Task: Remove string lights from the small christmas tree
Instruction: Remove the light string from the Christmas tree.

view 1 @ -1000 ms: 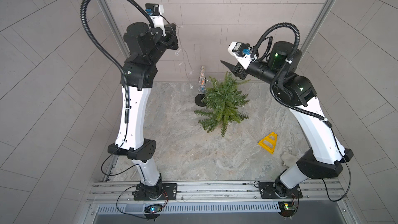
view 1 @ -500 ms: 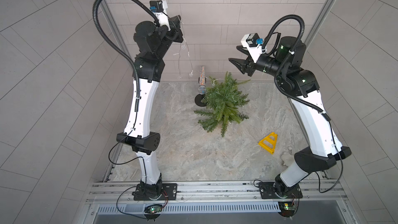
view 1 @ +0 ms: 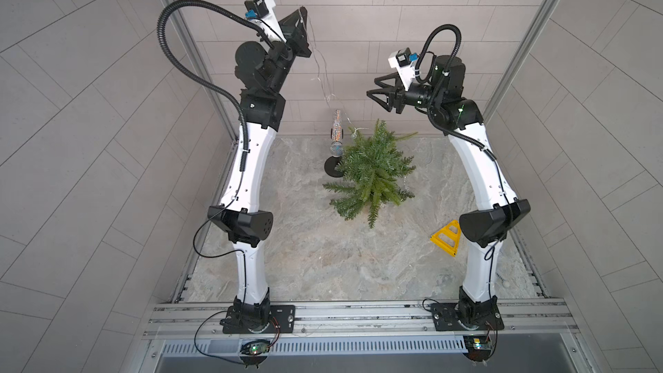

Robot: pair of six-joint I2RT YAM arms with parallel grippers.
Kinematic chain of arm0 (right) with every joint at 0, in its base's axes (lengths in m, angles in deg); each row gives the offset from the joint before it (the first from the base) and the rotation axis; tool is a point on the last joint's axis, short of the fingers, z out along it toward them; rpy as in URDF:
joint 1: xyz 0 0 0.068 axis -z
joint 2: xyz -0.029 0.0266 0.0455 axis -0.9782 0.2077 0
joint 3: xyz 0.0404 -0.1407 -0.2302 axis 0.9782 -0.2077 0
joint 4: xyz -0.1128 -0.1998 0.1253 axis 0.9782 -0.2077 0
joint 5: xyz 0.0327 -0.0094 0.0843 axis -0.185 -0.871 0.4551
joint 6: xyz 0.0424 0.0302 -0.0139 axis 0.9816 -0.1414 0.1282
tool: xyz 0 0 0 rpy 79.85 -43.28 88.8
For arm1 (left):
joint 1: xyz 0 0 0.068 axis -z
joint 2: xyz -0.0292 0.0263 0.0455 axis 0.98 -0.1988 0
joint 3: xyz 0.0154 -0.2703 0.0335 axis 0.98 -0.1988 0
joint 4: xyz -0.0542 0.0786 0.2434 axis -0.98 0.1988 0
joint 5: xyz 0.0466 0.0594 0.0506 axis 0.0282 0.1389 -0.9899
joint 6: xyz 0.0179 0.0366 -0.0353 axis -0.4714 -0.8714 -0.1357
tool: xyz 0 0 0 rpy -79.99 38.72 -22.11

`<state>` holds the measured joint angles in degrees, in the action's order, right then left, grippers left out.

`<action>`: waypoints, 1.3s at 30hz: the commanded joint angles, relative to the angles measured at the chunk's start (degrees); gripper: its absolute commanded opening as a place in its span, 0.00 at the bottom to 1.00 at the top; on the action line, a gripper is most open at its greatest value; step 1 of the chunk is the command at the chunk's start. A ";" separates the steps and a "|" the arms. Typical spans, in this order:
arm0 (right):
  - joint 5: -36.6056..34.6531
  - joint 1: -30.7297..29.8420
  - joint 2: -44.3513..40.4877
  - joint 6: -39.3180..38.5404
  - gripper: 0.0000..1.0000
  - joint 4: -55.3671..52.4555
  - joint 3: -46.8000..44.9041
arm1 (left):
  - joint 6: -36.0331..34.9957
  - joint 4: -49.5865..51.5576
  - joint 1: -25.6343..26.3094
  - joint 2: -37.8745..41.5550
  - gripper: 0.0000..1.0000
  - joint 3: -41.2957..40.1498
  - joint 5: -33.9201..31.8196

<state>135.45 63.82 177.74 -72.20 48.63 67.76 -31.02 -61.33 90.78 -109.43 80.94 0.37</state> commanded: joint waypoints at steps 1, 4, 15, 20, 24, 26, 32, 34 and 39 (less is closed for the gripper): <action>4.27 -0.54 2.60 6.97 0.60 7.12 4.05 | 3.89 -7.99 0.12 -0.42 0.00 1.03 1.15; 3.52 -1.40 4.29 7.67 0.60 8.45 5.11 | 7.15 -13.81 1.04 -1.87 0.00 0.87 2.02; 1.05 -2.37 5.29 7.84 0.60 8.24 6.59 | 11.08 -16.40 6.03 -4.38 0.00 2.54 5.16; -2.39 -2.50 5.24 8.06 0.60 9.15 6.86 | 11.47 -16.45 7.69 -4.55 0.00 2.34 6.21; -3.62 -2.55 6.01 9.58 0.60 11.19 6.86 | 11.65 -16.07 8.89 -4.47 0.00 2.28 6.07; -4.15 -2.67 6.56 10.45 0.60 12.35 6.86 | 11.52 -15.80 9.83 -4.24 0.00 2.27 6.81; -0.41 -3.29 7.35 13.01 0.60 16.35 6.86 | 11.23 -15.52 10.89 -3.88 0.00 1.89 7.95; 0.89 -3.43 7.48 12.90 0.59 16.29 6.77 | 11.06 -15.39 10.87 -3.92 0.00 1.79 7.99; 3.73 -2.13 7.39 15.33 0.55 17.06 6.62 | 10.19 -14.73 10.86 -3.81 0.00 1.43 8.17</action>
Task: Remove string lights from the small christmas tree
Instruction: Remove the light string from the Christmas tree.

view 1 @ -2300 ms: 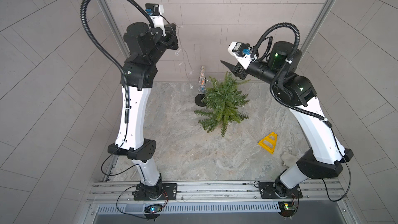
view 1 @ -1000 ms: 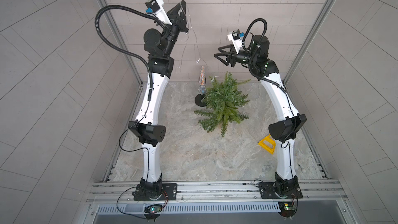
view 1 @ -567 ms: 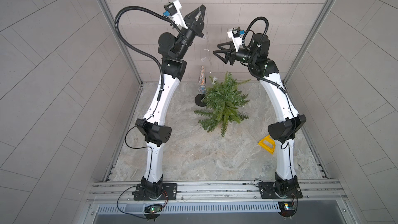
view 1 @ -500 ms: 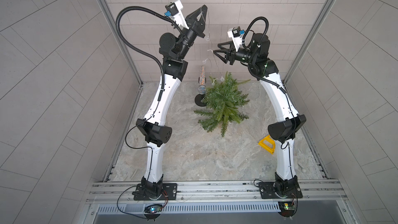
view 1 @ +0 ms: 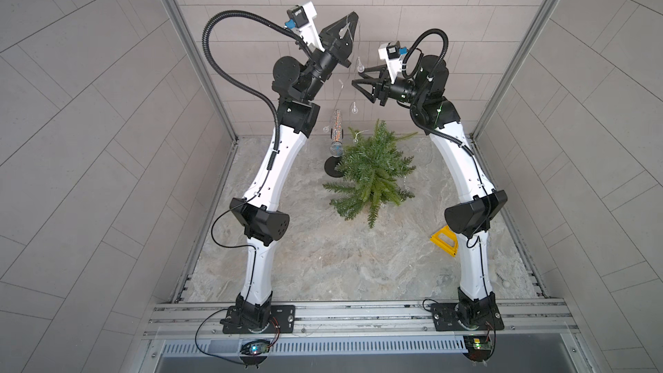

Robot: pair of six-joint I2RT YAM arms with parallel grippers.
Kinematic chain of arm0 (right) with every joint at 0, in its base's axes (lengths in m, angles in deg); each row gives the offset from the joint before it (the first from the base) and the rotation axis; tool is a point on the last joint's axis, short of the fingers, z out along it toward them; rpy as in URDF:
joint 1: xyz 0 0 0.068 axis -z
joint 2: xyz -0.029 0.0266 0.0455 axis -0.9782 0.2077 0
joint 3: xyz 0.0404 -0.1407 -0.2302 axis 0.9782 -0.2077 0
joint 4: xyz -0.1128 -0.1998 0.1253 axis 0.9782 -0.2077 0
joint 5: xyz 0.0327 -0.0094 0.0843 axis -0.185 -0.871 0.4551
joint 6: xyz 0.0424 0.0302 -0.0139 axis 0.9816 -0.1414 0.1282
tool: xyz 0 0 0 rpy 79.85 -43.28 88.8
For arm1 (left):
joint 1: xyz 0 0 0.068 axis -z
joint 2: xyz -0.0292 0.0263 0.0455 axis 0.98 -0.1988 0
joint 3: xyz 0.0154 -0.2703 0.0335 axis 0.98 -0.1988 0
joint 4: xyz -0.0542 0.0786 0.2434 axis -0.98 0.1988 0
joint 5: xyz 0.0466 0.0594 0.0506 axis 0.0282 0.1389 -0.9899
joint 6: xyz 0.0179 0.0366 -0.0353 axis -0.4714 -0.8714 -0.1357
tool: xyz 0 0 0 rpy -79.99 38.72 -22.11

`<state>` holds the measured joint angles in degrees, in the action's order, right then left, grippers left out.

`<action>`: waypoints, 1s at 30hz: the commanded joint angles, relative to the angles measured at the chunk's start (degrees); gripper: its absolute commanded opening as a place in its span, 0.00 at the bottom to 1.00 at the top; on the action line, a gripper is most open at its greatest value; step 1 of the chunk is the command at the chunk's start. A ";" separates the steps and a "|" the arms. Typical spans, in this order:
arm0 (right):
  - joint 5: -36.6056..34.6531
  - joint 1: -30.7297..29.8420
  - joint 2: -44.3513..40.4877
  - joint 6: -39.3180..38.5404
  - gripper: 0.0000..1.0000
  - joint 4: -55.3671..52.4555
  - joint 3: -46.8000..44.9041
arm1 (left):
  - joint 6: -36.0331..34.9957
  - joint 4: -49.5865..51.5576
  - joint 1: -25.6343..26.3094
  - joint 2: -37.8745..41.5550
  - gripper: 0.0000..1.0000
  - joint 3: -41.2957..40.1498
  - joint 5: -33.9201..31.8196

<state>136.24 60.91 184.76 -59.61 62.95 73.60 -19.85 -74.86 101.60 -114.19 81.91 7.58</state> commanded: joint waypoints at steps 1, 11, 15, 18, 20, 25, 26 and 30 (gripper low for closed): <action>3.11 1.13 0.22 2.88 0.55 2.74 0.76 | -1.10 -1.20 0.06 0.87 0.00 0.43 0.91; 3.93 1.09 -1.05 1.75 0.54 2.24 -1.44 | -1.29 -1.29 0.06 0.91 0.00 0.41 0.60; 5.21 -0.15 -0.33 1.44 0.54 2.20 -1.44 | -1.54 -0.87 0.09 1.25 0.00 0.43 0.75; 5.00 -0.74 -0.43 1.21 0.54 2.15 -1.37 | -1.54 -0.85 0.05 1.24 0.00 0.39 0.78; 4.59 -0.74 -0.41 1.30 0.54 2.62 -1.18 | -1.37 -0.93 0.05 1.17 0.00 0.42 0.73; 4.14 -0.65 -0.49 2.07 0.47 3.78 -0.82 | -0.84 -1.38 0.05 0.99 0.00 0.32 0.78; 4.75 -0.50 -0.54 2.28 0.47 3.88 -0.82 | -0.84 -1.45 0.06 1.02 0.00 0.34 0.87; 7.71 1.51 -0.89 5.54 0.52 6.06 -1.00 | -1.46 -0.94 0.05 1.42 0.00 0.10 1.17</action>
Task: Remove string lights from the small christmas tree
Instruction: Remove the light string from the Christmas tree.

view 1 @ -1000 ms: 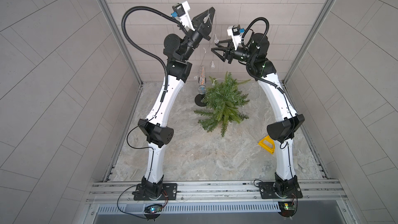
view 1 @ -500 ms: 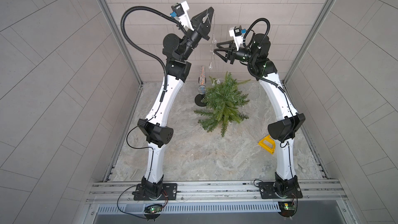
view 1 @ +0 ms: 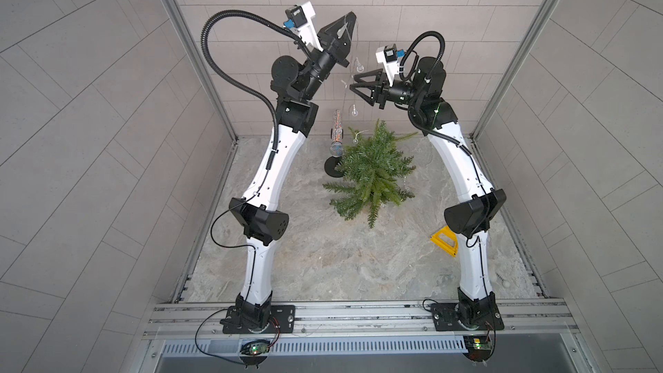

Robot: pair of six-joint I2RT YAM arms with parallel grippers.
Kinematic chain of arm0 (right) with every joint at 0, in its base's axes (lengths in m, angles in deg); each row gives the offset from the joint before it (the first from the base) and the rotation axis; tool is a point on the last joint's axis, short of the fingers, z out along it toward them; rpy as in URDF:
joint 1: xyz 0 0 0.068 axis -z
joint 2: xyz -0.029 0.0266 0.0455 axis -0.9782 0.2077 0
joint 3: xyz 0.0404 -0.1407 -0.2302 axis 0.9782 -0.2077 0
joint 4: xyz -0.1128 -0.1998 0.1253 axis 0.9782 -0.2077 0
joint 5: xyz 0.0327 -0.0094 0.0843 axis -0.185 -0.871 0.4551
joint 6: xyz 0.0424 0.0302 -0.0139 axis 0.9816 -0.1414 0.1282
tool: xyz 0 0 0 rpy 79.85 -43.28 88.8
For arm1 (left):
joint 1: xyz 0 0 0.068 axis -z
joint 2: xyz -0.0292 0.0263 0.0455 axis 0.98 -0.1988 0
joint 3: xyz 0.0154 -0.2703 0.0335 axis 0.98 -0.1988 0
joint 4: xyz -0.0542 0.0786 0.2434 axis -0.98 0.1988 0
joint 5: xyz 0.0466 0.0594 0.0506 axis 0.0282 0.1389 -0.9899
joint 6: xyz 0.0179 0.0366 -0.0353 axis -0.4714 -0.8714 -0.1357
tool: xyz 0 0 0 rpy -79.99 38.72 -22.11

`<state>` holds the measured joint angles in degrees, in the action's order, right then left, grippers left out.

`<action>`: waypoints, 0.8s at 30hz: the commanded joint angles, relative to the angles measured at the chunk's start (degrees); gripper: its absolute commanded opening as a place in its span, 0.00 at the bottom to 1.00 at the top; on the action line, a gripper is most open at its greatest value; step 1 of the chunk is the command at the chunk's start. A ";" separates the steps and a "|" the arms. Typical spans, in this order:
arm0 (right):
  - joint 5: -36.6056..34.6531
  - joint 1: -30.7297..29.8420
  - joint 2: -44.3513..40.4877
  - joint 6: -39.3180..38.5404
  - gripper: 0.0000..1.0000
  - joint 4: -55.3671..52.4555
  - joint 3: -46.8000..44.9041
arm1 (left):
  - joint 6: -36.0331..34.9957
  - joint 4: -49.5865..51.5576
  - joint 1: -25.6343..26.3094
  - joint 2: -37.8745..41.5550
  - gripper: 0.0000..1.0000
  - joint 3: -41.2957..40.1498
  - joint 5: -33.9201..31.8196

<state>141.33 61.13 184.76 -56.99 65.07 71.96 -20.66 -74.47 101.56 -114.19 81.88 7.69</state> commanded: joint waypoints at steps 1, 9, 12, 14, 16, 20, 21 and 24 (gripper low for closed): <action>2.92 1.50 -0.86 4.13 0.52 5.28 0.73 | -0.65 -1.33 0.10 1.38 0.00 0.10 1.02; 2.61 -0.15 0.44 6.41 0.53 8.49 0.73 | 0.14 -1.96 0.26 1.28 0.00 0.10 0.74; 2.61 -0.76 0.91 6.59 0.53 8.71 0.74 | 0.05 -1.70 0.35 1.35 0.00 0.09 0.82; 2.28 -1.21 1.05 6.61 0.52 8.97 0.74 | 0.05 -1.68 0.38 1.36 0.00 0.00 0.84; 0.88 -1.40 1.16 6.26 0.51 8.65 1.02 | 0.16 -1.77 0.43 1.41 0.00 0.02 0.81; -2.16 -1.40 2.34 5.10 0.47 6.95 2.86 | 0.18 -1.78 0.76 1.27 0.00 0.01 0.93; -2.62 -1.40 2.76 5.18 0.46 6.87 3.25 | 0.22 -1.77 0.71 1.37 0.00 -0.05 0.98; -3.40 -1.61 3.44 5.27 0.40 6.77 3.45 | 0.19 -1.77 0.74 1.37 0.00 -0.17 1.02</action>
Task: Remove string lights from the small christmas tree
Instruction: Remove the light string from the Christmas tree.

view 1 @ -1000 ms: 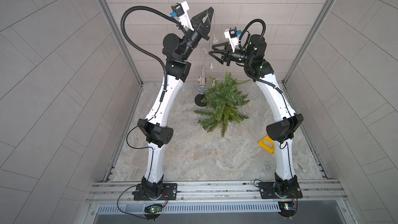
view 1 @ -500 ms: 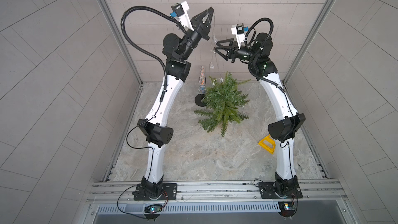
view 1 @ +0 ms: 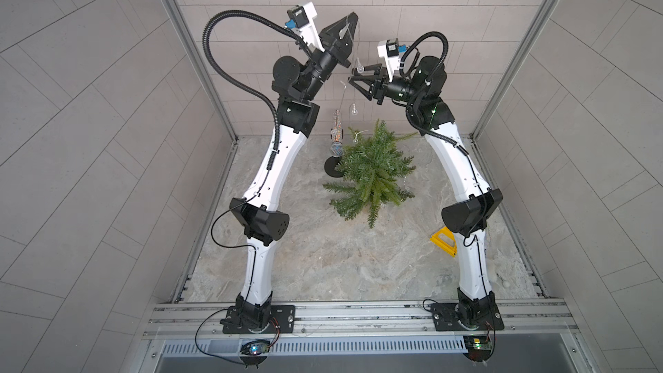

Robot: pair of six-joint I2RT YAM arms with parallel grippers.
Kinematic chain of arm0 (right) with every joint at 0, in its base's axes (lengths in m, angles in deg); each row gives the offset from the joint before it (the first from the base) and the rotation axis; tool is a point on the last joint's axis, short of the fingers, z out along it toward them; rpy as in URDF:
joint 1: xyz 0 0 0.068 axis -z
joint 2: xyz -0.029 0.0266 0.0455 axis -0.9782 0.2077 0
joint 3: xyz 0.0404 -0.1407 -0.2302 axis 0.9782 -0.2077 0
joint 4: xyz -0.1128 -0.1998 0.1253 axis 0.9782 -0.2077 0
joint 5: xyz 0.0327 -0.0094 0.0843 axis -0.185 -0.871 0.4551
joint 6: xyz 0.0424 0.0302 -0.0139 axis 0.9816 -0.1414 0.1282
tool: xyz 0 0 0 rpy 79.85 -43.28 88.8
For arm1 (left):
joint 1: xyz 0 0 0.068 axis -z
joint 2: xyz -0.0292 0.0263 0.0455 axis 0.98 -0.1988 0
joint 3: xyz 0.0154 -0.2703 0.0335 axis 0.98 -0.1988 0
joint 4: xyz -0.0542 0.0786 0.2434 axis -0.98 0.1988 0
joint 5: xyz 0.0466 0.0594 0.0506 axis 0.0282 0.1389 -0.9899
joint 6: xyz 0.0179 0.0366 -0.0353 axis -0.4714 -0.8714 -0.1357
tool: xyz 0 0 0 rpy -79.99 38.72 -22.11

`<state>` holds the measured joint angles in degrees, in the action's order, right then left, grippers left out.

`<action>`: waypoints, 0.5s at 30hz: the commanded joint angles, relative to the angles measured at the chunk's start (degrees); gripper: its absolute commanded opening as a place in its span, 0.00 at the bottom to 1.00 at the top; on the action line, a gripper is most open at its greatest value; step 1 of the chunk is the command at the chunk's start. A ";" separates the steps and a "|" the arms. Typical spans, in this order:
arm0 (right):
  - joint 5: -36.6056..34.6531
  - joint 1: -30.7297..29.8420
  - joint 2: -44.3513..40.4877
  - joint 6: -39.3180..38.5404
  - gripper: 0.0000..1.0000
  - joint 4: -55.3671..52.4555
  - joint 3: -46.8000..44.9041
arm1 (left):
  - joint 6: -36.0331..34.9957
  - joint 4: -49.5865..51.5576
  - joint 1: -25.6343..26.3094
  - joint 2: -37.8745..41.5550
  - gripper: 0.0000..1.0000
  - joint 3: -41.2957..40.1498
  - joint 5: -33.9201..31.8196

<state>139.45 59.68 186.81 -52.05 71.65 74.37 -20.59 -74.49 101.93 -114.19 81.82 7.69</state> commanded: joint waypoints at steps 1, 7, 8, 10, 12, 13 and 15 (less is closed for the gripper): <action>-1.53 -0.28 1.46 0.25 0.38 0.20 1.05 | 0.15 -1.75 0.34 1.35 0.00 -0.11 1.02; -2.14 -0.55 1.16 -1.31 0.14 -0.63 1.05 | -0.06 -1.82 0.33 1.76 0.00 -1.26 1.46; -2.38 -0.49 1.07 -1.58 0.08 -0.68 1.05 | -0.10 -2.07 0.33 2.20 0.00 -2.19 1.46; -3.36 -0.27 0.83 -2.00 0.00 -0.91 1.05 | -0.18 -3.03 0.30 3.13 0.00 -4.55 1.42; -4.78 -0.05 0.45 -2.88 0.00 -1.38 1.05 | -0.78 -3.33 0.17 4.45 0.00 -7.13 1.45; -5.56 0.15 0.23 -3.52 0.00 -1.55 1.05 | -1.17 -3.33 0.09 5.08 0.00 -8.33 1.46; -8.30 0.47 -0.30 -4.82 0.00 -1.99 1.06 | -2.10 -3.42 -0.17 6.91 0.04 -11.85 1.46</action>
<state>134.62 59.60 188.71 -54.58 69.38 74.39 -21.01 -75.36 101.95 -111.44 72.64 8.24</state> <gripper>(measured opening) 0.061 0.040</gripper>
